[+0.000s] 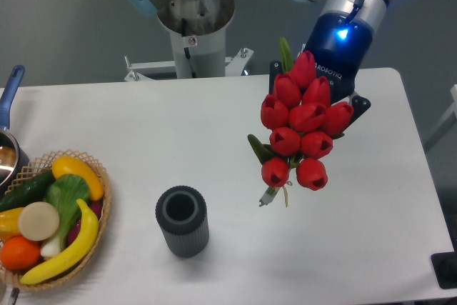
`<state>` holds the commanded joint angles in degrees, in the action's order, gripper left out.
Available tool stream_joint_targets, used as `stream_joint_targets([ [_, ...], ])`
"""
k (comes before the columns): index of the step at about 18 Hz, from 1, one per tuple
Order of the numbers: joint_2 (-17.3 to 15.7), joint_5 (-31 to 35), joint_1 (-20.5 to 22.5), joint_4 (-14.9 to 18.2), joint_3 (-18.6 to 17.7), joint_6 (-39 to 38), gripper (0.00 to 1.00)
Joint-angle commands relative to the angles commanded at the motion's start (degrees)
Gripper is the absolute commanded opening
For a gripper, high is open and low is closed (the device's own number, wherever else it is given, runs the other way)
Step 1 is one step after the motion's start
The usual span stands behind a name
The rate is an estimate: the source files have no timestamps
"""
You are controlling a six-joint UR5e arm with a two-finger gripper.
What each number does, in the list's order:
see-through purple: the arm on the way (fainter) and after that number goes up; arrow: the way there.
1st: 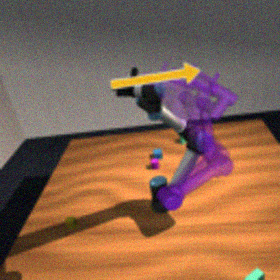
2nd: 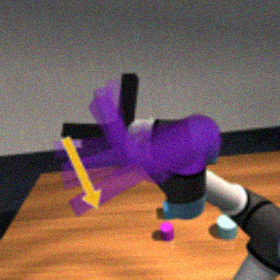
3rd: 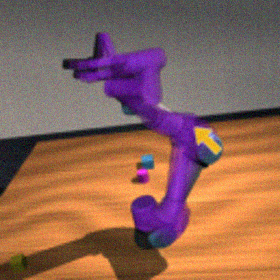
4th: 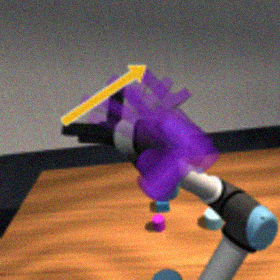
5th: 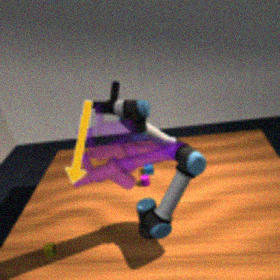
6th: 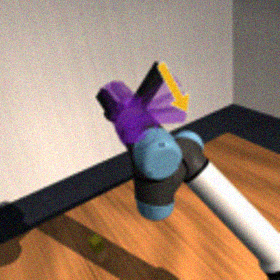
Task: Place the flowers on the table
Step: 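Lift the held red tulip bunch upward and swing it toward the arm base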
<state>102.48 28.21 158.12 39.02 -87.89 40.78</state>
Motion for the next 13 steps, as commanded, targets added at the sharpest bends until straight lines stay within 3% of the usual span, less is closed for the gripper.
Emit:
stream_joint_targets([
  [5,-0.53,0.09,0.96,0.09,-0.70,-0.26,0.44],
  [13,-6.67,0.70,7.47,0.44,-5.88,-0.44,0.44],
])
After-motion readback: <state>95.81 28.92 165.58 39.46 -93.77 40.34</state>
